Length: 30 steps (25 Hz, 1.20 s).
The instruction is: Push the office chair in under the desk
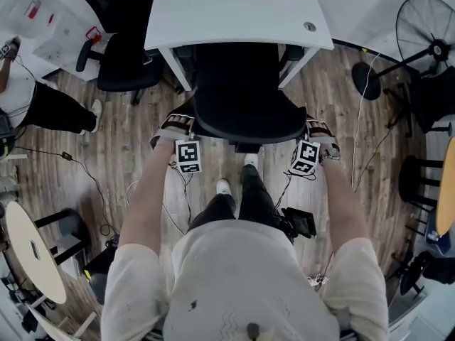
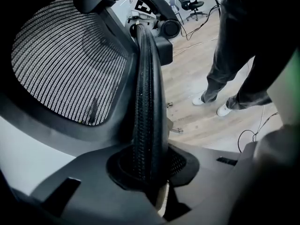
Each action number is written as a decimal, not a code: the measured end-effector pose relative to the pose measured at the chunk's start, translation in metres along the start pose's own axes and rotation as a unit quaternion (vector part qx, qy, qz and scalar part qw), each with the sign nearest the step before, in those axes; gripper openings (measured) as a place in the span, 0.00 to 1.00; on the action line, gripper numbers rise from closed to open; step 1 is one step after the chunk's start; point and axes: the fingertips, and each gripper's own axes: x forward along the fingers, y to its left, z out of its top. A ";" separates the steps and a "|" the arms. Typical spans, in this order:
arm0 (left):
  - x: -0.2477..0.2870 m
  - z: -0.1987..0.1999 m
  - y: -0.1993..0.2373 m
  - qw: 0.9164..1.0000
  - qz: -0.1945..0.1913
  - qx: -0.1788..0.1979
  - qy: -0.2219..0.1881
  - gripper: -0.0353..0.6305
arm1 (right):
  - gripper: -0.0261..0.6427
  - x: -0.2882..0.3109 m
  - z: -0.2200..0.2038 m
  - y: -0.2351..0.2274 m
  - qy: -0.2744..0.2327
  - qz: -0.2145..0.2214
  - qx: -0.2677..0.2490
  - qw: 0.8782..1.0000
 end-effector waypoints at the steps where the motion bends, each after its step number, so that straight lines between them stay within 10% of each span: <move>1: 0.001 0.001 0.001 1.000 0.000 0.000 -0.001 0.15 | 0.23 0.001 -0.001 -0.002 0.000 0.000 -0.002 1.000; 30: 0.019 0.038 0.021 0.999 0.019 -0.023 0.020 0.15 | 0.24 0.021 -0.040 -0.035 -0.033 -0.013 -0.023 0.999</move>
